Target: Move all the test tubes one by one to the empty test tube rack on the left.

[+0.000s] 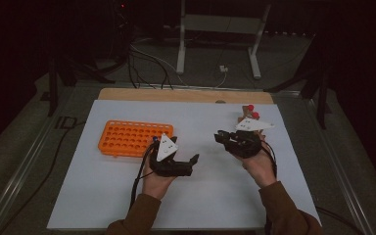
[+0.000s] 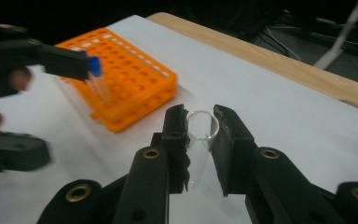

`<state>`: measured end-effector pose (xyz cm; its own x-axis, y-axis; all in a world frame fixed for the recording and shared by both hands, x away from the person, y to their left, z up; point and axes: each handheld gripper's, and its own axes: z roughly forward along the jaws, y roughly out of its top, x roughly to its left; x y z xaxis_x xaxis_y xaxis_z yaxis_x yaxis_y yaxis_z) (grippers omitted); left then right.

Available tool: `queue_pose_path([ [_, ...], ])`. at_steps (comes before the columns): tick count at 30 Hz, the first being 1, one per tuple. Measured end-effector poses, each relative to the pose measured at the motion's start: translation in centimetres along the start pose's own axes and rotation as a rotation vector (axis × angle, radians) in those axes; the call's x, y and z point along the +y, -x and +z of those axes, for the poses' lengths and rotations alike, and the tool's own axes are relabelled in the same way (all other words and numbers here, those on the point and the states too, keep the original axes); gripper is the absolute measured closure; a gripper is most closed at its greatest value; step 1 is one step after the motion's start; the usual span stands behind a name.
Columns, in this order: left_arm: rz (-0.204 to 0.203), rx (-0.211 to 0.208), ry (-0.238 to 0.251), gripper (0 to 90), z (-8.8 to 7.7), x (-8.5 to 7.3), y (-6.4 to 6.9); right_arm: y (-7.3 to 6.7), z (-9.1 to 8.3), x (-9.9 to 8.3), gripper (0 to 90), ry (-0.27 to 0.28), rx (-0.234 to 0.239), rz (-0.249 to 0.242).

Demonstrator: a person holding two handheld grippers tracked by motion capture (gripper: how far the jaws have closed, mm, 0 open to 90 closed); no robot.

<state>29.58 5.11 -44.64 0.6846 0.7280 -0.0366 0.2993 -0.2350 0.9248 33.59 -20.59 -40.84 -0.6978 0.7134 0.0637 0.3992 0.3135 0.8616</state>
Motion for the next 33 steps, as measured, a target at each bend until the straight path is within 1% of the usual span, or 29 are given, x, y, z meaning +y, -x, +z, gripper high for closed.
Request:
queue_pose_path([
  [2,0.01,0.005,-0.004,13.0,0.2,0.1,0.2,-0.4,0.0,0.1,76.2,0.003,0.014,-0.004],
  [4,0.014,-0.007,-0.008,16.1,0.4,0.3,0.5,-0.9,0.1,0.2,76.2,0.006,0.027,-0.014],
  [9,0.03,-0.022,-0.024,17.3,1.1,0.6,1.2,-2.0,0.5,0.3,76.2,0.009,0.065,-0.022],
  [11,0.035,-0.027,-0.032,22.2,1.4,0.6,1.4,-2.5,0.6,0.4,76.2,0.007,0.079,-0.028],
  [13,0.042,-0.029,-0.037,25.3,1.5,0.7,1.6,-2.9,0.8,0.4,76.2,0.006,0.089,-0.036],
  [18,0.052,-0.03,-0.034,41.2,1.7,0.7,1.9,-3.9,1.3,0.4,76.2,-0.002,0.114,-0.051],
  [22,0.048,-0.039,-0.037,54.3,1.6,0.7,1.8,-4.3,1.6,0.5,76.2,-0.002,0.124,-0.056],
  [25,0.059,-0.047,-0.038,64.7,1.6,0.7,1.9,-4.4,1.6,0.6,76.2,-0.001,0.132,-0.054],
  [27,0.072,-0.042,-0.042,70.8,1.5,0.7,1.9,-4.5,1.7,0.6,76.2,-0.001,0.135,-0.052],
  [30,0.076,-0.055,-0.043,74.6,1.6,0.6,1.9,-4.5,1.7,0.6,76.2,-0.003,0.137,-0.053],
  [33,0.074,-0.059,-0.043,75.5,1.6,0.6,1.9,-4.5,1.7,0.6,75.1,0.002,0.14,-0.049],
])
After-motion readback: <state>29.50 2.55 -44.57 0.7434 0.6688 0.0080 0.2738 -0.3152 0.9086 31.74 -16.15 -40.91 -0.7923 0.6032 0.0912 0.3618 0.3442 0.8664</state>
